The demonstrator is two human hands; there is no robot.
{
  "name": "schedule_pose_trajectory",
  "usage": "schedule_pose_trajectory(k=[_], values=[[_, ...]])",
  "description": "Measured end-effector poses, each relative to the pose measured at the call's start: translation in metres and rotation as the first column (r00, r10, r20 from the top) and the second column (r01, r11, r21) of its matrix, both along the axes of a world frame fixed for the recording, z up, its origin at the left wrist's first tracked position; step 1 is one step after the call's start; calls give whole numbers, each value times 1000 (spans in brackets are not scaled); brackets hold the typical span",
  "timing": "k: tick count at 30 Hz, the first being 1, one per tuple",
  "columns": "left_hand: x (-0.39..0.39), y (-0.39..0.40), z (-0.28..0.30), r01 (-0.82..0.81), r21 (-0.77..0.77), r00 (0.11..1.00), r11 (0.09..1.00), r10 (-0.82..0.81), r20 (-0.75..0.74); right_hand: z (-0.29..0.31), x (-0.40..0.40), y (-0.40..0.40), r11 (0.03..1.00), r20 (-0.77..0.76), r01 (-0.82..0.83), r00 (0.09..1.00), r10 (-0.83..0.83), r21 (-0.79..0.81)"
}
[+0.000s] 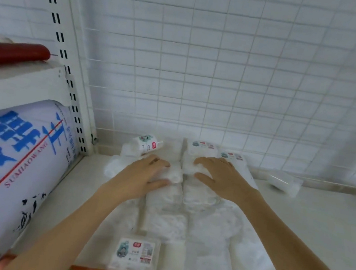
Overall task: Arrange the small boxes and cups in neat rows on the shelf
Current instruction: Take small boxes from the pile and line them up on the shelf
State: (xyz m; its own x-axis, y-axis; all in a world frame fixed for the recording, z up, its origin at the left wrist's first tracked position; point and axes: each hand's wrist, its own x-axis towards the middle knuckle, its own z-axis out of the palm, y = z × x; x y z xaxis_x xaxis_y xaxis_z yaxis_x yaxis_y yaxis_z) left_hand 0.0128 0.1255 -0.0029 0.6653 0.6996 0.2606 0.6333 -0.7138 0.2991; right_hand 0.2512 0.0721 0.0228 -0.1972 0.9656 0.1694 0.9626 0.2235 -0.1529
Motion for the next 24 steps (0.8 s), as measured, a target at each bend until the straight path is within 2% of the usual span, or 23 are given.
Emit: schedule_pose_trajectory(k=[3, 5, 10, 13, 16, 19, 24], values=[[-9, -3, 3, 18, -73, 995, 997, -10, 103, 13, -4, -8, 999, -233, 30, 972, -38, -37], [-11, -4, 6, 4, -113, 987, 994, 15, 163, 18, -7, -12, 998, -337, 50, 939, -64, -49], [-8, -12, 15, -13, -305, 917, 952, 133, 377, 15, -13, -15, 993, -415, 36, 906, -80, -114], [-5, -14, 19, -26, -384, 895, 923, 193, 401, 11, -16, -16, 991, -384, 50, 918, -94, -124], [-3, -14, 17, -25, -411, 905, 911, 196, 379, 8, -18, -17, 992, -276, 54, 958, -84, -114], [-3, -18, 12, -64, -341, 941, 938, 171, 292, 6, -20, -19, 994, -141, 50, 988, -63, -93], [-3, -25, 9, -33, -268, 975, 963, 91, 205, 15, -21, -24, 978, -102, 51, 992, -72, -201]])
